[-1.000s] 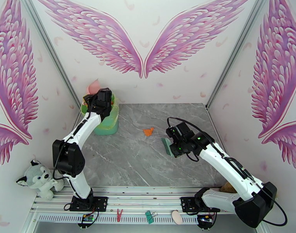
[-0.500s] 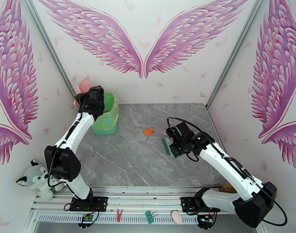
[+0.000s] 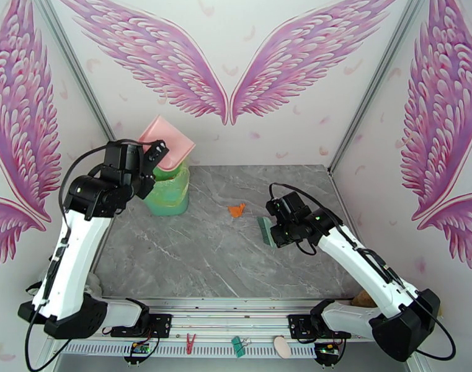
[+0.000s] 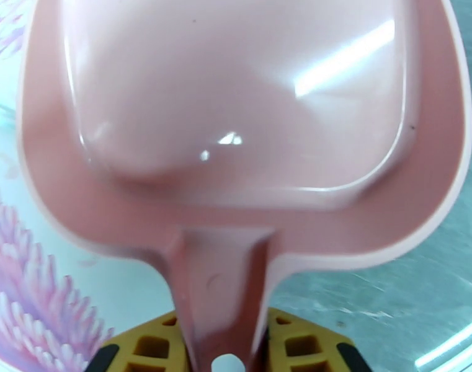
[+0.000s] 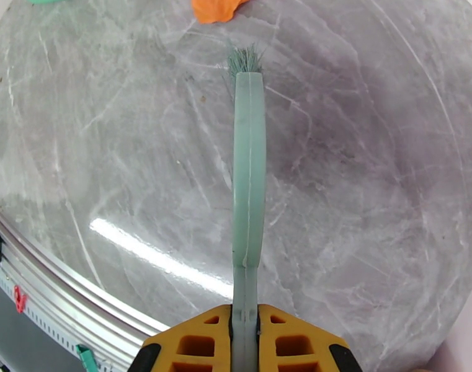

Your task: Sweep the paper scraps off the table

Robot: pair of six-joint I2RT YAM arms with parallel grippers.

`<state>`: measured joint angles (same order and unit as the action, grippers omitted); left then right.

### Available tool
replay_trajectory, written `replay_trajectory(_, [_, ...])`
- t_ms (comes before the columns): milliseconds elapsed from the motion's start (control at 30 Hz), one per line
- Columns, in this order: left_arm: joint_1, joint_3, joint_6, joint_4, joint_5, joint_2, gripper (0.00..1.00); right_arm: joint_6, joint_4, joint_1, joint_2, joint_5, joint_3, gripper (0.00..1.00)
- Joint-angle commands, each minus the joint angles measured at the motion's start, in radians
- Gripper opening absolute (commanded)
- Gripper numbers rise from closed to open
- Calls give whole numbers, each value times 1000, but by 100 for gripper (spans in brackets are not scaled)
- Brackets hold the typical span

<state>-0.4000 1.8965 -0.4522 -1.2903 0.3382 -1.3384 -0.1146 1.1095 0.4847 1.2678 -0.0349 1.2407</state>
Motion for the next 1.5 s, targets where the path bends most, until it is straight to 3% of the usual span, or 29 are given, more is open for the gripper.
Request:
replay_trajectory(0, [-71, -124, 111, -157, -133, -14, 0, 12, 23, -18, 55, -102, 90, 0])
replay_trajectory(167, [-207, -341, 171, -88, -81, -14, 0, 24, 44, -31, 156, -164, 181, 0])
replay_trajectory(267, [-229, -419, 188, -37, -73, -55, 0, 37, 55, -33, 237, -201, 257, 0])
replay_trajectory(700, [-245, -507, 159, 98, -115, -308, 0, 72, 132, -35, 640, -286, 613, 0])
replay_trajectory(967, [-247, -593, 127, 206, -226, -413, 0, 84, 152, -35, 734, -294, 718, 0])
replay_trajectory(1167, [-245, -555, 122, 231, -246, -489, 0, 112, 162, -35, 810, -304, 807, 0])
replay_trajectory(1367, [-246, -512, 131, 252, -255, -558, 0, 176, 224, -9, 946, -384, 992, 0])
replay_trajectory(1467, [-248, -506, 137, 265, -256, -571, 0, 205, 164, 10, 970, -434, 1020, 0])
